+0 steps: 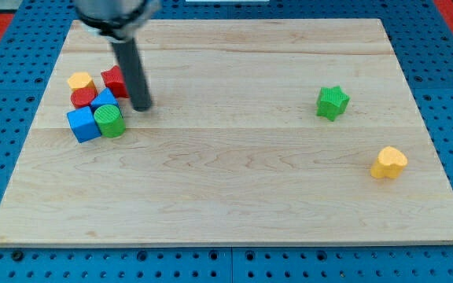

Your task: Move green star closer to the green circle

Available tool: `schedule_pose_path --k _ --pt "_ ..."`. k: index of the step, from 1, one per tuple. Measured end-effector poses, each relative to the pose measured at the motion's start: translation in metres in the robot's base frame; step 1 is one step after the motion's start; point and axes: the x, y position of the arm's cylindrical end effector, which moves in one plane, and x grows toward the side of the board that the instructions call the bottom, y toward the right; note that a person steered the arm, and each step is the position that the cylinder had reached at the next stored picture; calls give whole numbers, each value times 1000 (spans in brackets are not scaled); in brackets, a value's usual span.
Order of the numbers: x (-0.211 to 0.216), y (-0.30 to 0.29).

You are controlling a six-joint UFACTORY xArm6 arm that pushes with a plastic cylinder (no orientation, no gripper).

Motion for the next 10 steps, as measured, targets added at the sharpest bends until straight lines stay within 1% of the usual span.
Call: schedule_pose_path --k 1,2,3,4,6,8,9,10 --pt "28 51" --pt "50 140" --pt "53 197" --pt "54 224" --pt "55 232" --pt "53 274" --pt "20 271" --pt "-13 238"
